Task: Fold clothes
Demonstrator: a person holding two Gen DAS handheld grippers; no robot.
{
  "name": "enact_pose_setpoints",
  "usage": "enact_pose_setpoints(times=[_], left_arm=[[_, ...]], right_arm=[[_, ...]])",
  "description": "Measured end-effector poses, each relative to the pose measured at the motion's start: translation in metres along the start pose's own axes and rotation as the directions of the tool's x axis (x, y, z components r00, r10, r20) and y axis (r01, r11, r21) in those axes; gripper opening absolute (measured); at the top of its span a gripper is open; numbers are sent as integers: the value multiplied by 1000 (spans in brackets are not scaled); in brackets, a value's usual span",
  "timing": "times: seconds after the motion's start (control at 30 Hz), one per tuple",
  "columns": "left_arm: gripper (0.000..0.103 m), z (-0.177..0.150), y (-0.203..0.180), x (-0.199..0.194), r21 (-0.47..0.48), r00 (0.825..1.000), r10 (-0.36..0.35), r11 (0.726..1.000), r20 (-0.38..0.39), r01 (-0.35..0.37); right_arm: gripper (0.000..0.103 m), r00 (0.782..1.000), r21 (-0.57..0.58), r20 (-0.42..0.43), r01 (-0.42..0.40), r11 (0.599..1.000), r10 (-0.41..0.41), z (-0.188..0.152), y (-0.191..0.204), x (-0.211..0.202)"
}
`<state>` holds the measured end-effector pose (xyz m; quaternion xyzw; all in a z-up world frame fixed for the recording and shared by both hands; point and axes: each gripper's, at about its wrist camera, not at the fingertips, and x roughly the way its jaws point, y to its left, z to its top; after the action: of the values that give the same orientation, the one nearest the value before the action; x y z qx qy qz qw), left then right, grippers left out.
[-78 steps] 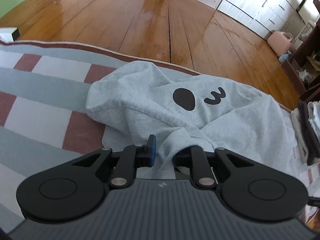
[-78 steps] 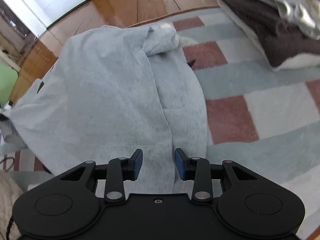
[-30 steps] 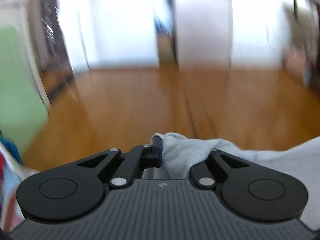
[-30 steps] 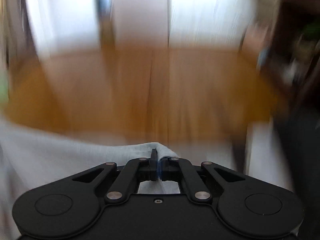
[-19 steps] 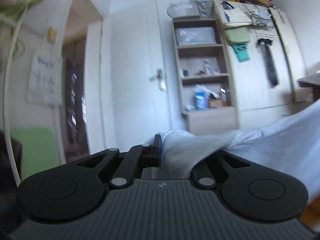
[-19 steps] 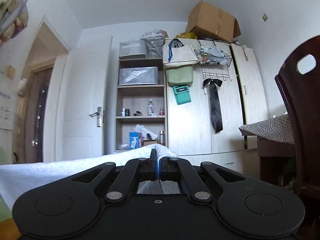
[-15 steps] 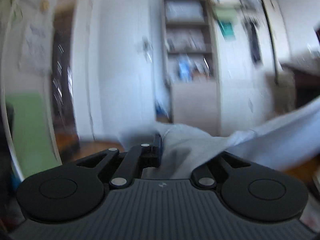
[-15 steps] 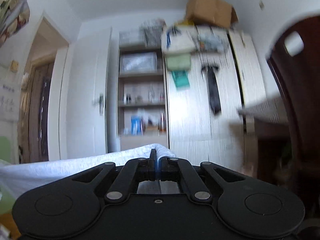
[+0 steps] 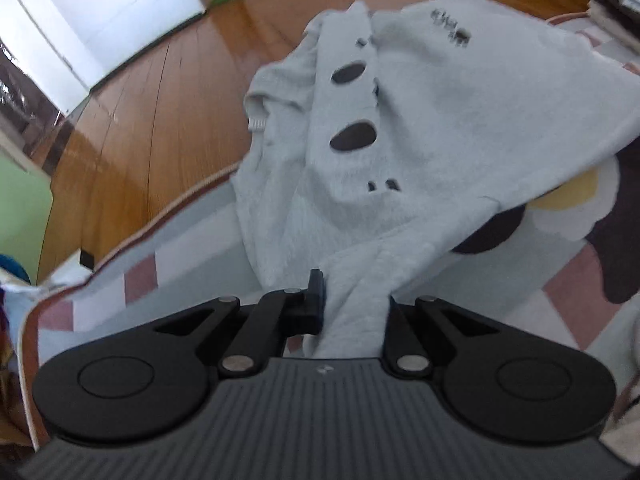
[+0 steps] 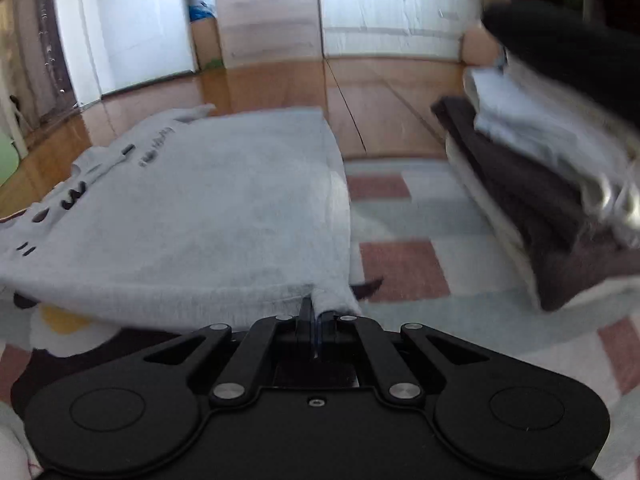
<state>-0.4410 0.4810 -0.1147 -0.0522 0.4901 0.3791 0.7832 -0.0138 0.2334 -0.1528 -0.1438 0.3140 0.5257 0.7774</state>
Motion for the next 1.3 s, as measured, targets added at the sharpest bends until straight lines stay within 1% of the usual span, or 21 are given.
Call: enact_pose_setpoints(times=[0.07,0.13,0.2,0.27,0.33,0.37,0.43,0.47,0.5,0.53,0.6,0.67,0.77,0.83,0.9,1.0,1.1,1.2,1.23,1.27,1.3], left_arm=[[4,-2,3,-10,3,1000,-20,1000,17,20],[9,-10,0,-2,1,998,-56,998,-25,56],[14,-27,-2,18,-11,988,-107,994,-109,106],[14,-46,8,33,-54,973,-143,989,-180,135],[14,-64,30,29,-159,972,-175,976,-157,150],[16,-72,44,23,-229,971,-208,957,-122,176],[25,-90,72,11,-357,965,-254,909,-62,217],[26,-97,81,8,-394,968,-245,896,-52,206],[29,-102,85,6,-409,974,-219,895,-57,178],[35,-105,88,5,-413,979,-189,899,-72,143],[40,-108,87,5,-391,986,-119,918,-114,66],[41,-109,84,1,-393,992,-71,919,-103,25],[43,-114,81,-15,-444,997,3,895,-75,-36],[50,-123,75,-31,-486,997,65,870,-53,-82],[50,-135,70,-43,-524,995,88,846,-40,-95],[50,-149,68,-56,-551,992,103,824,-79,-130],[49,-149,75,-73,-550,990,134,823,-54,-141],[48,-141,82,-99,-521,963,269,818,-30,-245],[51,-139,85,-108,-516,950,312,811,-16,-275],[54,-139,90,-115,-520,942,334,805,3,-284],[60,-139,97,-116,-531,944,329,804,18,-270]], right_arm=[[0,998,-11,59,-20,1000,21,4,0,-18],[1,997,-77,82,-4,997,10,1,4,-30],[0,999,-187,44,38,982,-30,-8,9,-22],[0,997,-252,-29,65,966,-75,-20,12,-6],[0,992,-244,-77,81,966,-102,-26,12,3],[0,989,-240,-93,87,967,-112,-27,13,5],[1,989,-237,-95,90,967,-115,-21,14,1],[1,989,-246,-91,91,965,-117,-19,15,-4],[1,989,-261,-88,95,961,-121,-17,16,-7],[1,987,-288,-87,106,952,-136,-19,18,-11],[2,981,-305,-103,127,944,-165,-27,16,-13],[2,976,-298,-125,137,945,-181,-35,12,-14],[3,964,-317,-140,174,932,-228,-43,12,-22],[2,942,-375,-142,234,897,-305,-50,13,-27],[3,916,-394,-150,291,872,-373,-58,5,-30],[4,946,-181,-190,229,957,-262,-57,-19,-45],[13,974,20,-209,95,995,-89,-52,-31,-53],[25,978,192,-201,-13,981,53,-51,-36,-51],[33,977,233,-195,-34,972,81,-51,-37,-50],[36,975,271,-193,-52,961,107,-52,-37,-47],[40,973,302,-193,-66,951,129,-52,-38,-44]])
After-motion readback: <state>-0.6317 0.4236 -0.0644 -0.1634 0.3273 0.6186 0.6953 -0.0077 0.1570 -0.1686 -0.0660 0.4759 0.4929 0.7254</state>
